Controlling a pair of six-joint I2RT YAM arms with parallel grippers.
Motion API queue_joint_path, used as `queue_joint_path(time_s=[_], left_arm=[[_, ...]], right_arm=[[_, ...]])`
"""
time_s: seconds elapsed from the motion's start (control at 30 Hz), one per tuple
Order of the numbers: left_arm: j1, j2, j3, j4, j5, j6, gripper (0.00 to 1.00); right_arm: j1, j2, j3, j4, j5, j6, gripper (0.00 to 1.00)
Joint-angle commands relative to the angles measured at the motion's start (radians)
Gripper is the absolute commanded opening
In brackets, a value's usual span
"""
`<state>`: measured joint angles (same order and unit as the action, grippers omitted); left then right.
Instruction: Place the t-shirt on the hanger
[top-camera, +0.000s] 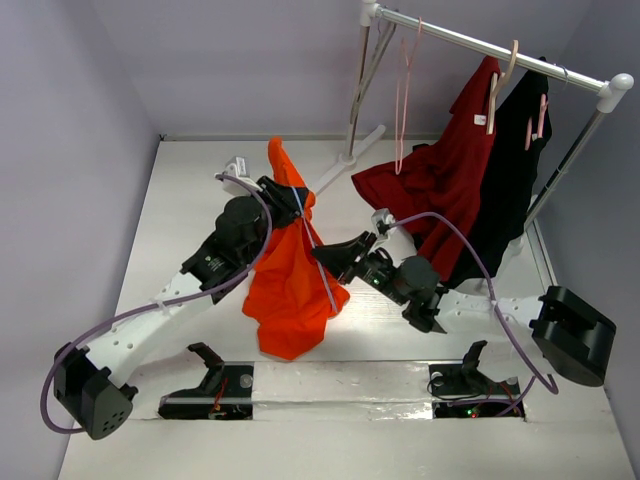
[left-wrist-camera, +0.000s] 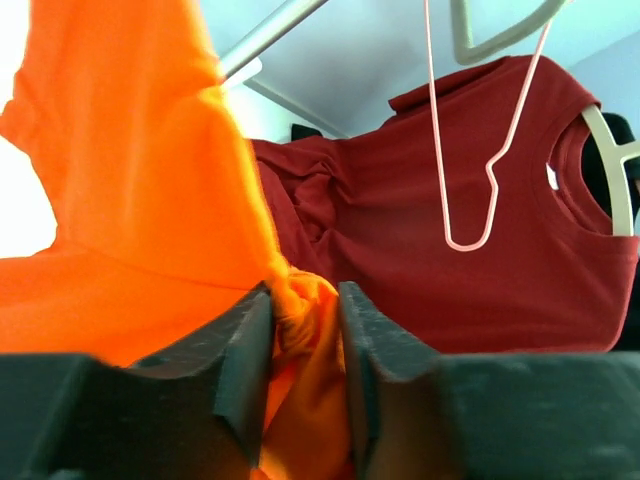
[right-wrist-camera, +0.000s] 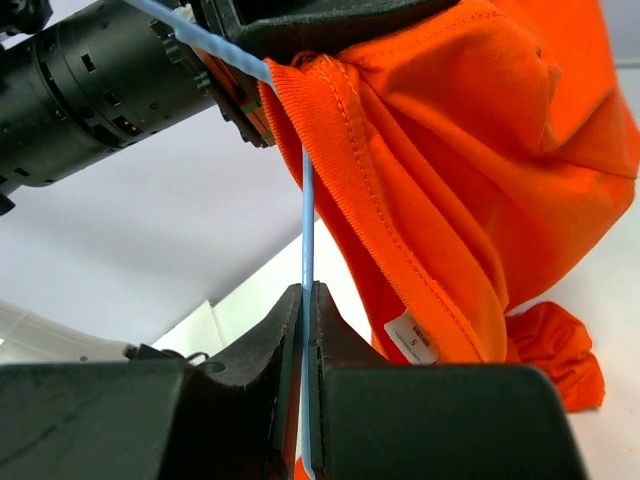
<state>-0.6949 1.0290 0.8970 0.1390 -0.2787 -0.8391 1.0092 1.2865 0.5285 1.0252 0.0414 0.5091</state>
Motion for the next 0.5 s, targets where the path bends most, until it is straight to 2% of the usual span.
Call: queue_joint_path(time_s=[0.0,0.07,0.2,0.47], left_arm=[[0.003,-0.043,-0.052,0.119,0.023,-0.034,0.22],[0.003,-0.053,-0.081,0.131,0.012,-0.043,0.17],[0.003,-0.078,-0.121,0.157,-0.005,-0.064,0.00],[0.003,-0.112,-0.138,0.119,-0.048,-0.068,0.00]], right_arm=[[0.002,0.008,0.051,0.107,-0.003,-0.001,0.00],[0.002,0.014,0.054,0.105,-0.002,0.002,0.00],[0.002,0.023,0.060,0.095,0.000,0.002,0.00],[0.002,0.004,0.042,0.014,0.034,0.017,0.00]])
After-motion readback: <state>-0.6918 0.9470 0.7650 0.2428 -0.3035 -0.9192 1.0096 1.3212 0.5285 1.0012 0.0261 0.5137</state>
